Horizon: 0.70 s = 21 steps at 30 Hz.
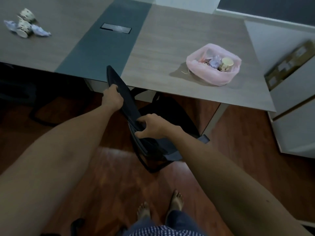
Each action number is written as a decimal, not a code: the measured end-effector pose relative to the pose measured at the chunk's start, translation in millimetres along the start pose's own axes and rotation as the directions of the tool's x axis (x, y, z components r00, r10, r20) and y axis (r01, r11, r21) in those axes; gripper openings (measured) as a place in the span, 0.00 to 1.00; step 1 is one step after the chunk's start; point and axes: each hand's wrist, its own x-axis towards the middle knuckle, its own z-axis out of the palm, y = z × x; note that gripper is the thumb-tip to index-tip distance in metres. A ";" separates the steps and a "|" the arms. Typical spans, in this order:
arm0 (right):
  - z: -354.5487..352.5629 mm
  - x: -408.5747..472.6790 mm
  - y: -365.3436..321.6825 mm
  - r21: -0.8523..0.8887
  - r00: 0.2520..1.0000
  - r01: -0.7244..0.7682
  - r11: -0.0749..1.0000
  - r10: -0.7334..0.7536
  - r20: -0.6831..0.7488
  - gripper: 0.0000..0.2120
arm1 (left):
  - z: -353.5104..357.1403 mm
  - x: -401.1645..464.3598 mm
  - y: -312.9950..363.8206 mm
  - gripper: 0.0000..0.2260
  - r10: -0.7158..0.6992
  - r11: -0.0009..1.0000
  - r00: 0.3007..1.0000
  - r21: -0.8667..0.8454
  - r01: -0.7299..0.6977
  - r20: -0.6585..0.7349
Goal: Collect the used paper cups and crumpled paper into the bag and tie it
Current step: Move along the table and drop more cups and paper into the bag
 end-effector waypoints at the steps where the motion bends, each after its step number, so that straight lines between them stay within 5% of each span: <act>1: -2.8 -1.2 -2.0 -0.017 1.000 0.015 1.000 -0.015 0.006 0.37 | -0.1 -0.7 2.8 0.18 -0.013 1.000 1.000 -0.005 0.013 -0.001; 7: -21.8 -21.6 5.4 -0.038 0.999 0.029 0.999 -0.028 0.038 0.30 | 4.3 -6.6 14.5 0.16 -0.048 0.997 0.999 -0.058 0.049 0.025; 14: -49.1 -64.7 58.3 -0.224 1.000 -0.022 0.974 0.019 -0.016 0.23 | 32.8 -26.2 55.2 0.16 -0.125 0.920 0.982 -0.354 0.170 0.145; 21: -83.3 -119.2 123.0 -0.428 0.970 -0.233 0.873 0.174 -0.172 0.19 | 75.1 -35.8 97.4 0.25 -0.102 0.777 0.924 -0.550 0.305 0.369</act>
